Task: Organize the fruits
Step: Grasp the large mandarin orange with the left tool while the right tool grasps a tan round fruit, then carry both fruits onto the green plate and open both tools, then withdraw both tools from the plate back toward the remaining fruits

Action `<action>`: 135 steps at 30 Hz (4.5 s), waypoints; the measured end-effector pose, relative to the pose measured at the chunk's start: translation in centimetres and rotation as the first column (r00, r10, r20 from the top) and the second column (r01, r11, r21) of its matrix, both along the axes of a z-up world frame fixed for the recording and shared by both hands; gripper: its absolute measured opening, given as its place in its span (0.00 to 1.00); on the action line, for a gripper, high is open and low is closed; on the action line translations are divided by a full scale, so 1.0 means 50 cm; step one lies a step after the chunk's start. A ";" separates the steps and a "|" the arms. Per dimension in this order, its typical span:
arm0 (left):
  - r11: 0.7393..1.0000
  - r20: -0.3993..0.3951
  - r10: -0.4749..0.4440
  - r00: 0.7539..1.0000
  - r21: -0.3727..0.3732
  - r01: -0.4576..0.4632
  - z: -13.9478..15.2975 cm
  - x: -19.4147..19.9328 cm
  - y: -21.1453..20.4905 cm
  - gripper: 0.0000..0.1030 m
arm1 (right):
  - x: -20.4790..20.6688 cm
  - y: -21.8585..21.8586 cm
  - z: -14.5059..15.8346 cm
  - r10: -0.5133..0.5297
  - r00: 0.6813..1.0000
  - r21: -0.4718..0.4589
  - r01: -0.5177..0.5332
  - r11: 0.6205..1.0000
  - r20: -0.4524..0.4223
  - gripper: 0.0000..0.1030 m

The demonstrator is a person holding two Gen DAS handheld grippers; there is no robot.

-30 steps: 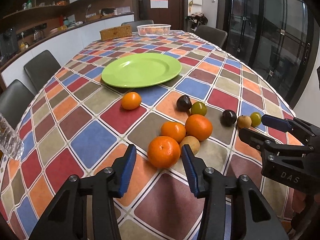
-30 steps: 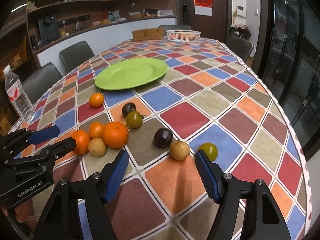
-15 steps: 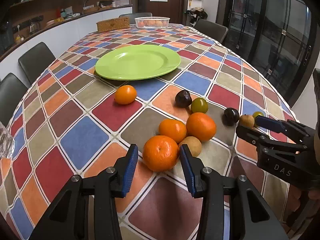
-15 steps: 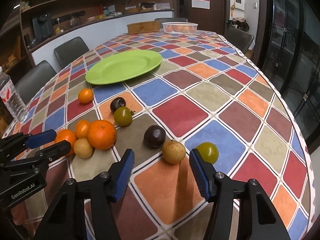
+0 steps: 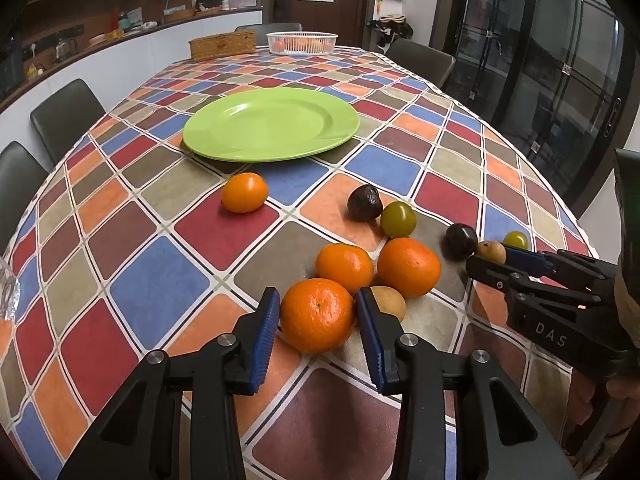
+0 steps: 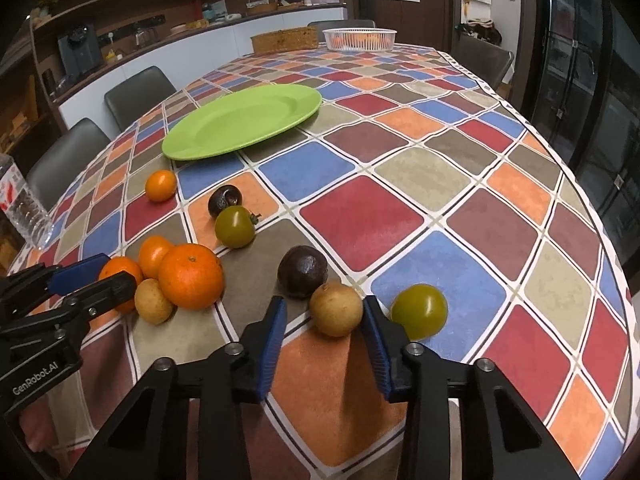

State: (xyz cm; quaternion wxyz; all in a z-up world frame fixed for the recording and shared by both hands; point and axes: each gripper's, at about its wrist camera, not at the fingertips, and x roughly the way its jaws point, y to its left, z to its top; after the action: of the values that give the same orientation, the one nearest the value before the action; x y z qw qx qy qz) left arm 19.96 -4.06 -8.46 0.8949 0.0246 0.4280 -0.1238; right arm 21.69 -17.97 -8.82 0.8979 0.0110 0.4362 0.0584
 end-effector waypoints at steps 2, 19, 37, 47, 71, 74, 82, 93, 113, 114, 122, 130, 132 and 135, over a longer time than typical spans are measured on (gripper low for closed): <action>1.000 0.002 -0.001 1.000 0.005 0.001 0.000 -0.001 -0.001 0.37 | -0.001 0.000 0.002 0.005 1.000 0.005 -0.005 1.000 0.002 0.27; 1.000 0.061 0.022 0.998 -0.002 -0.022 0.041 -0.043 0.013 0.36 | -0.045 0.037 0.056 0.079 0.995 0.019 -0.081 0.997 0.065 0.26; 0.999 0.164 0.044 0.986 -0.006 -0.043 0.112 -0.053 0.027 0.36 | -0.075 0.074 0.129 0.135 0.974 0.015 -0.140 0.990 0.183 0.26; 0.999 0.204 0.048 0.978 0.003 -0.049 0.139 -0.013 0.029 0.36 | -0.038 0.078 0.149 0.143 0.967 0.039 -0.154 0.987 0.210 0.26; 0.999 0.088 0.051 0.995 -0.019 -0.050 0.114 0.242 0.066 0.36 | 0.236 0.123 0.138 0.196 0.975 0.093 -0.205 0.974 0.103 0.26; 0.999 0.060 0.047 0.997 -0.023 -0.046 0.100 0.276 0.070 0.36 | 0.268 0.134 0.130 0.204 0.975 0.073 -0.211 0.975 0.086 0.26; 0.997 -0.032 0.053 0.998 -0.056 -0.055 0.057 0.346 0.085 0.36 | 0.348 0.146 0.093 0.198 0.980 0.097 -0.197 0.976 -0.001 0.26; 0.998 0.007 0.062 0.998 -0.023 -0.062 0.073 0.316 0.091 0.42 | 0.348 0.146 0.087 0.190 0.982 0.080 -0.189 0.979 -0.009 0.29; 0.998 0.210 0.063 0.976 -0.030 -0.058 0.200 0.079 0.052 0.60 | 0.119 0.091 0.193 0.176 0.971 0.088 -0.191 0.978 0.159 0.35; 0.998 0.220 0.059 0.974 -0.032 -0.054 0.206 0.067 0.049 0.62 | 0.107 0.086 0.198 0.173 0.971 0.091 -0.189 0.978 0.167 0.35; 0.999 0.243 0.043 0.969 -0.028 -0.037 0.214 -0.008 0.021 0.70 | 0.023 0.047 0.211 0.128 0.970 0.082 -0.148 0.986 0.204 0.44; 1.000 0.253 0.031 0.967 -0.004 -0.031 0.189 -0.065 -0.004 0.71 | -0.035 0.010 0.194 0.099 0.976 0.038 -0.108 0.993 0.196 0.47; 1.000 0.244 0.027 0.969 -0.004 -0.027 0.176 -0.074 -0.008 0.72 | -0.047 0.003 0.187 0.092 0.977 0.029 -0.099 0.995 0.192 0.47; 1.000 0.232 0.018 0.972 0.005 -0.019 0.158 -0.083 -0.013 0.72 | -0.061 -0.002 0.172 0.093 0.978 0.006 -0.095 0.995 0.186 0.47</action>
State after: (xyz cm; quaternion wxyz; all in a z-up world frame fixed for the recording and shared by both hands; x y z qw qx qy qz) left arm 15.83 -4.71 -0.59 0.9399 0.0380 0.3209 -0.1103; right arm 18.62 -18.05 -0.19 0.9308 -0.0085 0.3501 0.1048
